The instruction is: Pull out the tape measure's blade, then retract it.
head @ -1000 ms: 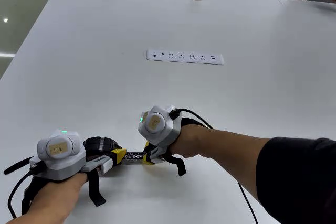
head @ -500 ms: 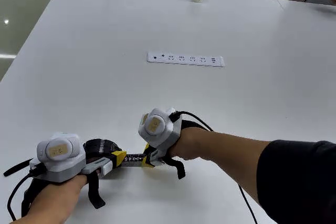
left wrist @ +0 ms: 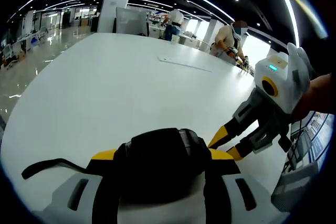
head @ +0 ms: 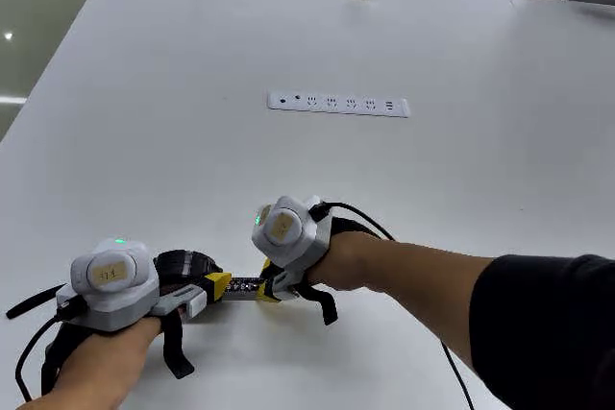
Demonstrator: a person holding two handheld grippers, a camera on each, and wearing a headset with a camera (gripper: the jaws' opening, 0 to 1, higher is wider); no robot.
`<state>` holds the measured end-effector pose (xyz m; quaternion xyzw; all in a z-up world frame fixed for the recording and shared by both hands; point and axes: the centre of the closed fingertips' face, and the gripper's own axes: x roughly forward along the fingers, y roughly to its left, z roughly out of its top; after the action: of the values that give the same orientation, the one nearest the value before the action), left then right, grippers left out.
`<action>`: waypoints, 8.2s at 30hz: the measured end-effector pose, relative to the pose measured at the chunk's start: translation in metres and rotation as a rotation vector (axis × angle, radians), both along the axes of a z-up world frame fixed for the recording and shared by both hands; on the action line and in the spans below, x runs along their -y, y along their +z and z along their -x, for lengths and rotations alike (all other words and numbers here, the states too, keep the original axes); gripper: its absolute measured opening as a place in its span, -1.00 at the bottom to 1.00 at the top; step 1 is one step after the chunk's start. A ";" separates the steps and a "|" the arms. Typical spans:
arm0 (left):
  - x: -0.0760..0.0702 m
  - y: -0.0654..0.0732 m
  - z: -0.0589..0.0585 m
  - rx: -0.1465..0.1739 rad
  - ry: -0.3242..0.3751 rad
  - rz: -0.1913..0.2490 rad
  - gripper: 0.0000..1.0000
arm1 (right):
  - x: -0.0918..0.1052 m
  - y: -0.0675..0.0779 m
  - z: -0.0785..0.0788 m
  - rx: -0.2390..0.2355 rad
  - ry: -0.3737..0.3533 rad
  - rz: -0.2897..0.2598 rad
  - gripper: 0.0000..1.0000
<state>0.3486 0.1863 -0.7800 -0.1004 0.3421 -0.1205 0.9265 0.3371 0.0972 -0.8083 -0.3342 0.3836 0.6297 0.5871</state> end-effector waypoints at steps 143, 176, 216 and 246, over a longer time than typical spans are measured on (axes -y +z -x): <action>0.002 0.003 0.000 -0.036 -0.001 0.018 0.18 | -0.042 0.001 0.004 -0.048 -0.007 -0.060 -0.79; 0.001 0.006 -0.005 -0.008 -0.008 0.022 0.26 | -0.044 0.003 0.005 -0.007 -0.007 -0.104 -0.73; 0.006 0.028 0.052 0.010 -0.460 -0.085 0.98 | 0.094 0.055 0.015 0.075 -0.309 -0.260 -0.25; -0.034 0.043 0.091 -0.005 -0.506 -0.111 0.98 | 0.255 0.064 0.032 0.134 -0.501 -0.227 0.64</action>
<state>0.2576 0.2205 -0.7366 0.0392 0.3646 -0.3293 0.8701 0.3054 -0.1583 -0.7448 -0.2020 0.3418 0.4802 0.7822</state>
